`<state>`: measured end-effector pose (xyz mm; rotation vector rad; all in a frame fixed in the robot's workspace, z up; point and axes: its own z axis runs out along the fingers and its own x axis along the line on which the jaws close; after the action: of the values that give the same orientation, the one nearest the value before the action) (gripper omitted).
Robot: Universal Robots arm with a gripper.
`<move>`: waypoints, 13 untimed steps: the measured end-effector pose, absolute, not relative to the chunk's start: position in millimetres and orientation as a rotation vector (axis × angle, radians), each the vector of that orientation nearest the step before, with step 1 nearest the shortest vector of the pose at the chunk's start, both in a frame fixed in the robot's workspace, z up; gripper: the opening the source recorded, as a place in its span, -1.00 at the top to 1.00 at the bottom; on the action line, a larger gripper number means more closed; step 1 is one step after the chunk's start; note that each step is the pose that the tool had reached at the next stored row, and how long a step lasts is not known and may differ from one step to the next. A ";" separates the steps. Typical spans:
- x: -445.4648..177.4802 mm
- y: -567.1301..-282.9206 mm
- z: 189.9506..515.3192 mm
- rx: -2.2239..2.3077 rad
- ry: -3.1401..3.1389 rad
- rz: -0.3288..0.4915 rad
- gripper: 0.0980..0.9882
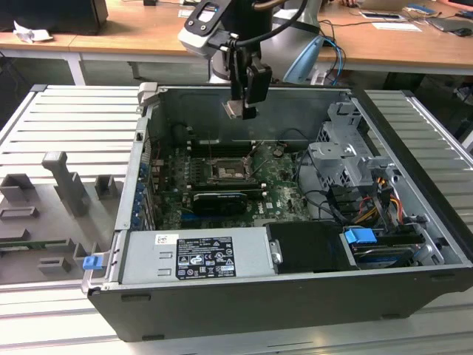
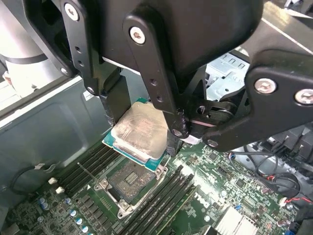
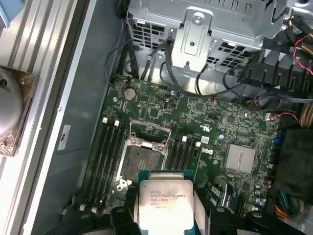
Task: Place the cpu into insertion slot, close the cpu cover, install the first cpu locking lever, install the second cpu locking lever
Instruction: 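Place the cpu into insertion slot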
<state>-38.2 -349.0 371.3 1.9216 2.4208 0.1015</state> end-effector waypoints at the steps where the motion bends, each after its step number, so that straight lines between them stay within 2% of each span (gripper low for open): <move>1: -38.2 -349.0 371.3 1.931 2.413 0.101 0.01; 13: -38.2 -349.0 370.2 2.032 2.320 0.090 0.01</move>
<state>-38.2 -349.0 370.2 2.0320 2.3202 0.0901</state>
